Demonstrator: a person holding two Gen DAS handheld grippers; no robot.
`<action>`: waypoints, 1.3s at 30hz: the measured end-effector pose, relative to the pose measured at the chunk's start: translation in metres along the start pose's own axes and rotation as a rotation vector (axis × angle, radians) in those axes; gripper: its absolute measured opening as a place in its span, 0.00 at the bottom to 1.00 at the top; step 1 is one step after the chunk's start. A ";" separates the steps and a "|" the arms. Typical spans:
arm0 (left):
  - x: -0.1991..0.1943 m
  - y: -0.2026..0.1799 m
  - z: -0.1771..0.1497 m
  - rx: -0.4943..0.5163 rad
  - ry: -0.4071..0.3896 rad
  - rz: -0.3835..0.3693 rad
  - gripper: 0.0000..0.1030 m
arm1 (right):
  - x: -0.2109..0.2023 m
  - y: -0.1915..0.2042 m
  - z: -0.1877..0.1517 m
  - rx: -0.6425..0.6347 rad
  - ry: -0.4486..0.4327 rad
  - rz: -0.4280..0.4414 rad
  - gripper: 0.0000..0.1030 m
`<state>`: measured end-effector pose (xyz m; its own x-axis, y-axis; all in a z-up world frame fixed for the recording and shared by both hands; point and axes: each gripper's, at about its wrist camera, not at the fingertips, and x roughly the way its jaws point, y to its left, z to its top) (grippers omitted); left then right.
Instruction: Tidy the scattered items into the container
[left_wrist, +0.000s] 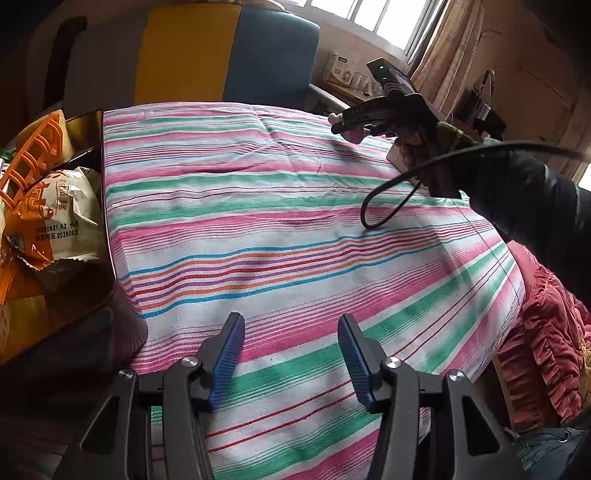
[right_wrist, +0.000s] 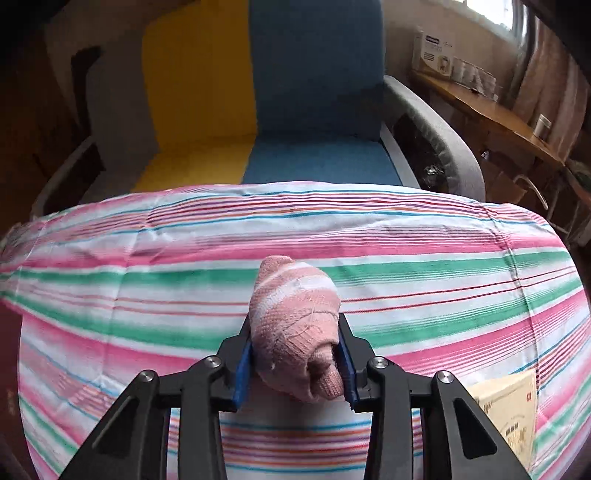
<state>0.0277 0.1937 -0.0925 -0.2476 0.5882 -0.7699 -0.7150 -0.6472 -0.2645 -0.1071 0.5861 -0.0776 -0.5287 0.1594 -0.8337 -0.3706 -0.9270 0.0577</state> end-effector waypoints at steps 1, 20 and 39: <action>0.000 0.000 0.000 -0.002 -0.001 0.002 0.52 | -0.008 0.009 -0.009 -0.029 0.001 0.037 0.38; -0.012 -0.003 0.015 -0.094 0.046 0.004 0.52 | -0.125 0.075 -0.174 -0.014 0.032 0.405 0.68; 0.050 -0.035 0.109 -0.230 0.081 0.011 0.52 | -0.185 -0.073 -0.259 0.273 -0.078 0.117 0.70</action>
<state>-0.0304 0.2984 -0.0581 -0.1947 0.5456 -0.8151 -0.5429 -0.7521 -0.3737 0.2158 0.5358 -0.0696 -0.6333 0.0924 -0.7684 -0.4895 -0.8168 0.3053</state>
